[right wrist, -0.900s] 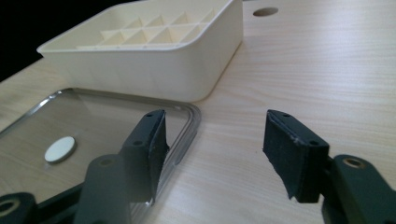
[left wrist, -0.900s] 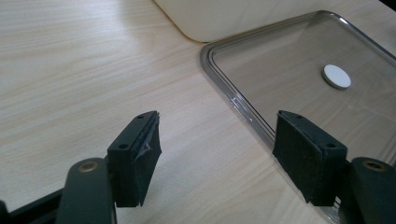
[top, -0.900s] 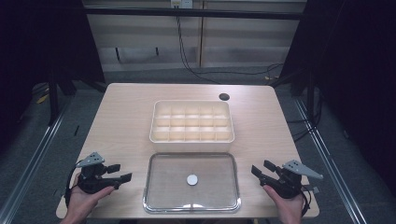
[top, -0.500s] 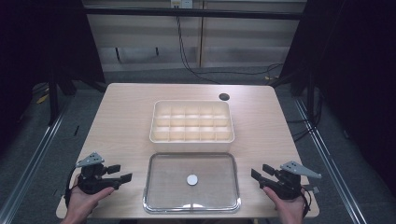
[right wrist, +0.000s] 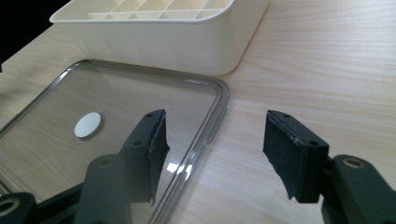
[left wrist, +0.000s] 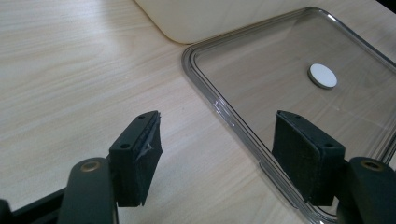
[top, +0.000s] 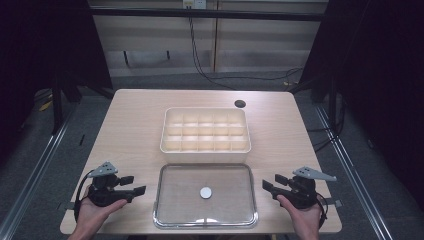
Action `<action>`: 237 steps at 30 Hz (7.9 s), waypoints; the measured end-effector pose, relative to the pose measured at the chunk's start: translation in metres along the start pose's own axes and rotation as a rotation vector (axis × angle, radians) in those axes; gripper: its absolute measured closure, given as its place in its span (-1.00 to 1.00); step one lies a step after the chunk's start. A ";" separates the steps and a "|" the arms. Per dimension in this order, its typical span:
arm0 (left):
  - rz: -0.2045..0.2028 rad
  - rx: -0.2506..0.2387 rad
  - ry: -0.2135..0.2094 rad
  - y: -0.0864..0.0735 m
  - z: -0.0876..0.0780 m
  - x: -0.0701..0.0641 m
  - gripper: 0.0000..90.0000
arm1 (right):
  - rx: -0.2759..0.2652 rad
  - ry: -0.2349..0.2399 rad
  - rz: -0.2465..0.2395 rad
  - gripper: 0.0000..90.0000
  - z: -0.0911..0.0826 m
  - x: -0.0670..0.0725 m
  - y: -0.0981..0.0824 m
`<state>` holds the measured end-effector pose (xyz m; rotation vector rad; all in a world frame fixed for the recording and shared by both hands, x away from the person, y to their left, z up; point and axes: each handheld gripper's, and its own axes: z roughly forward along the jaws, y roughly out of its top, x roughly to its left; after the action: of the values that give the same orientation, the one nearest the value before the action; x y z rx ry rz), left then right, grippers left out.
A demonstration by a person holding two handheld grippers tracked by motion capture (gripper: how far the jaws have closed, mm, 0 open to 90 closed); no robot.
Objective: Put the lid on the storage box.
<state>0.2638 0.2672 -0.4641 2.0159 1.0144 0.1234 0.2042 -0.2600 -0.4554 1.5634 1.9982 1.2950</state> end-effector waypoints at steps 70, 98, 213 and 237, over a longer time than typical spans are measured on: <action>0.074 0.192 -0.078 0.012 0.064 -0.019 0.15 | 0.204 0.018 0.003 -0.01 0.081 0.005 0.000; 0.114 0.186 -0.057 0.012 0.064 -0.019 0.19 | 0.093 0.233 0.370 0.22 0.071 -0.025 -0.009; 0.030 -0.049 -0.209 0.034 0.026 -0.013 0.46 | -0.040 0.282 0.183 0.61 0.040 0.002 0.016; 0.042 -0.103 -0.182 0.049 0.013 -0.019 0.58 | -0.102 0.269 0.143 0.63 0.028 0.009 0.038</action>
<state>0.2864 0.2308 -0.4313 1.9173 0.8347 0.0130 0.2440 -0.2388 -0.4387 1.5794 1.9630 1.7161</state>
